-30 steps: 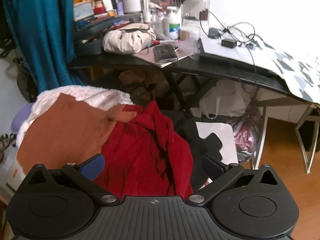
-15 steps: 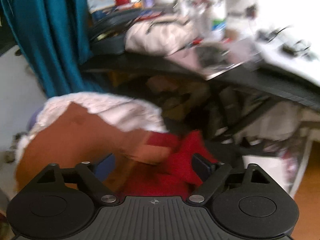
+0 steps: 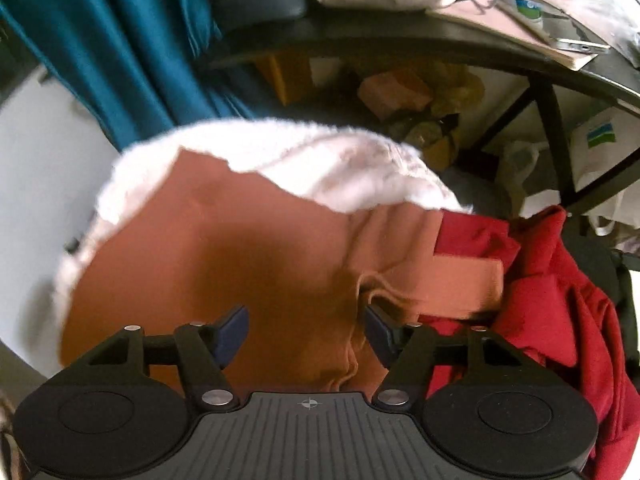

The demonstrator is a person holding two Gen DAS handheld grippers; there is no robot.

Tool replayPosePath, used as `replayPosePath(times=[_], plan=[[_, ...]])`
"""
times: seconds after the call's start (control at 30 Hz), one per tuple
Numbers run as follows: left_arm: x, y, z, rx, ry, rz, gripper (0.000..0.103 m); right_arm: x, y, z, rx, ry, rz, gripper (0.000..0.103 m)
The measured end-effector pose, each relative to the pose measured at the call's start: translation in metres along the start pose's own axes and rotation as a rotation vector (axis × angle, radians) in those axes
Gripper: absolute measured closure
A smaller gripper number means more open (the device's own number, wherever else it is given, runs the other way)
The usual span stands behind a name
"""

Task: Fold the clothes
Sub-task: 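Grasp the rust-brown sweater edge with the right gripper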

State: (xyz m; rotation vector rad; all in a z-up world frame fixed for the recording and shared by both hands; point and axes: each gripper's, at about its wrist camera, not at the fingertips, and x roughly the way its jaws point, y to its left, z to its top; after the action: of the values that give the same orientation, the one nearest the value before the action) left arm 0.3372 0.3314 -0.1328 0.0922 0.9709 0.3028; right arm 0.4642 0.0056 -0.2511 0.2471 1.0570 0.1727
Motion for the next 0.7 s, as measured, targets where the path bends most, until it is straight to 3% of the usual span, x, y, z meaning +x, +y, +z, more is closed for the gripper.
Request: replayPosePath(times=[0.13, 0.17, 0.2, 0.23, 0.27, 0.4, 0.57, 0.7], plan=[[0.032, 0.016, 0.005, 0.080, 0.024, -0.049, 0.001, 0.027, 0.006, -0.007, 0.025, 0.020, -0.093, 0.045], [0.039, 0.021, 0.005, 0.092, 0.027, -0.075, 0.001, 0.031, 0.009, -0.008, 0.018, 0.015, -0.115, 0.055], [0.046, 0.025, 0.004, 0.108, 0.031, -0.101, 0.001, 0.031, 0.014, -0.008, 0.008, 0.016, -0.126, 0.079], [0.053, 0.028, 0.004, 0.130, 0.031, -0.128, 0.001, 0.030, 0.018, -0.008, -0.001, 0.022, -0.130, 0.090], [0.060, 0.030, 0.005, 0.160, 0.026, -0.154, 0.000, 0.029, 0.023, -0.007, -0.011, 0.029, -0.134, 0.094], [0.090, 0.033, 0.014, 0.295, -0.003, -0.259, 0.001, -0.004, 0.026, -0.008, 0.114, 0.007, -0.021, 0.094], [0.115, 0.034, 0.008, 0.312, 0.035, -0.382, 0.001, -0.053, 0.040, -0.027, 0.150, -0.006, 0.071, 0.095], [0.127, 0.038, -0.001, 0.322, 0.035, -0.464, 0.001, -0.089, 0.049, -0.047, 0.172, -0.033, 0.007, 0.095]])
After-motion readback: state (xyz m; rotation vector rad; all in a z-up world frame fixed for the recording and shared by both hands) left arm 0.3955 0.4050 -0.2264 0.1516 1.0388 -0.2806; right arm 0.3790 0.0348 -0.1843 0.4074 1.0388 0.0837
